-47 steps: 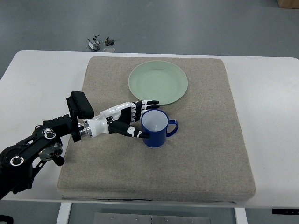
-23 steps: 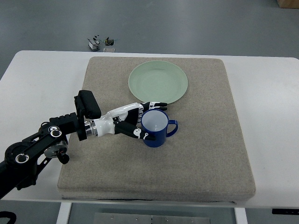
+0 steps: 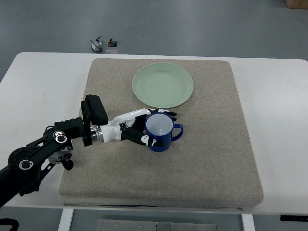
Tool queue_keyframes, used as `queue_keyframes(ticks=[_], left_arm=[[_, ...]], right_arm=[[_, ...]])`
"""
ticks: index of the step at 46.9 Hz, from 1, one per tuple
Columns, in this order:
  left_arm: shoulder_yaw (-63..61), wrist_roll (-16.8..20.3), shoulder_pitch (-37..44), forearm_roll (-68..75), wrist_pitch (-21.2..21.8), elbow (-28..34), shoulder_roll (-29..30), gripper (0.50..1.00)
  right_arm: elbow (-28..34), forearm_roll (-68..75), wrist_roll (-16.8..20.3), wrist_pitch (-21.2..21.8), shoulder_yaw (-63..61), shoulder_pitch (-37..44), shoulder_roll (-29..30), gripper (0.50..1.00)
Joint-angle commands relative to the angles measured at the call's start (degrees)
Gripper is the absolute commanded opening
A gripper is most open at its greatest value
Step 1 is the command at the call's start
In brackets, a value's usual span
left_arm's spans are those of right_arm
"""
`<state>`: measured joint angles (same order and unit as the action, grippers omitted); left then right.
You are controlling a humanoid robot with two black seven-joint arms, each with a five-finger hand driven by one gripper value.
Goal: Place cup left of plate with left hand
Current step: 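Carry the blue mug with the left hand past the plate's near edge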
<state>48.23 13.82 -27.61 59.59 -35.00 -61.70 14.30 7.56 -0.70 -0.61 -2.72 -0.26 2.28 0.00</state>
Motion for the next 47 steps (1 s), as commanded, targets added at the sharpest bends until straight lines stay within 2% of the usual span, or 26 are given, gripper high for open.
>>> queue_keyframes(ticks=[1, 4, 8, 12, 16, 18, 23, 30, 34, 42, 47], left_arm=[[0.02, 0.06, 0.01, 0.00, 0.00, 0.01, -0.06, 0.840], [0.02, 0.06, 0.01, 0.00, 0.00, 0.01, 0.03, 0.816], [0.02, 0.06, 0.01, 0.00, 0.00, 0.01, 0.03, 0.735], [0.02, 0.06, 0.01, 0.00, 0.00, 0.01, 0.03, 0.694], [0.11, 0.06, 0.01, 0.00, 0.00, -0.08, 0.03, 0.624], [0.20, 0.15, 0.01, -0.09, 0.00, -0.08, 0.03, 0.615], [0.90, 0.15, -0.17, -0.35, 0.00, -0.35, 0.03, 0.557], [3.09, 0.33, -1.22, -1.14, 0.00, -0.78, 0.38, 0.551], [7.04, 0.42, -2.01, -1.06, 0.00, -0.70, 0.73, 0.500], [13.11, 0.42, -3.15, -1.14, 0.02, 0.27, 2.67, 0.500], [14.52, 0.42, -3.77, -1.23, 2.65, 2.46, 3.72, 0.500]], right_arm=[[0.00, 0.00, 0.00, 0.00, 0.00, 0.00, 0.00, 0.934], [0.00, 0.00, 0.00, 0.00, 0.00, 0.00, 0.00, 0.934], [0.00, 0.00, 0.00, 0.00, 0.00, 0.00, 0.00, 0.934], [0.00, 0.00, 0.00, 0.00, 0.00, 0.00, 0.00, 0.934], [0.00, 0.00, 0.00, 0.00, 0.00, 0.00, 0.00, 0.934], [0.00, 0.00, 0.00, 0.00, 0.00, 0.00, 0.00, 0.934], [0.00, 0.00, 0.00, 0.00, 0.00, 0.00, 0.00, 0.934], [0.00, 0.00, 0.00, 0.00, 0.00, 0.00, 0.00, 0.934], [0.00, 0.00, 0.00, 0.00, 0.00, 0.00, 0.00, 0.934], [0.00, 0.00, 0.00, 0.00, 0.00, 0.00, 0.00, 0.934], [0.00, 0.00, 0.00, 0.00, 0.00, 0.00, 0.00, 0.934]])
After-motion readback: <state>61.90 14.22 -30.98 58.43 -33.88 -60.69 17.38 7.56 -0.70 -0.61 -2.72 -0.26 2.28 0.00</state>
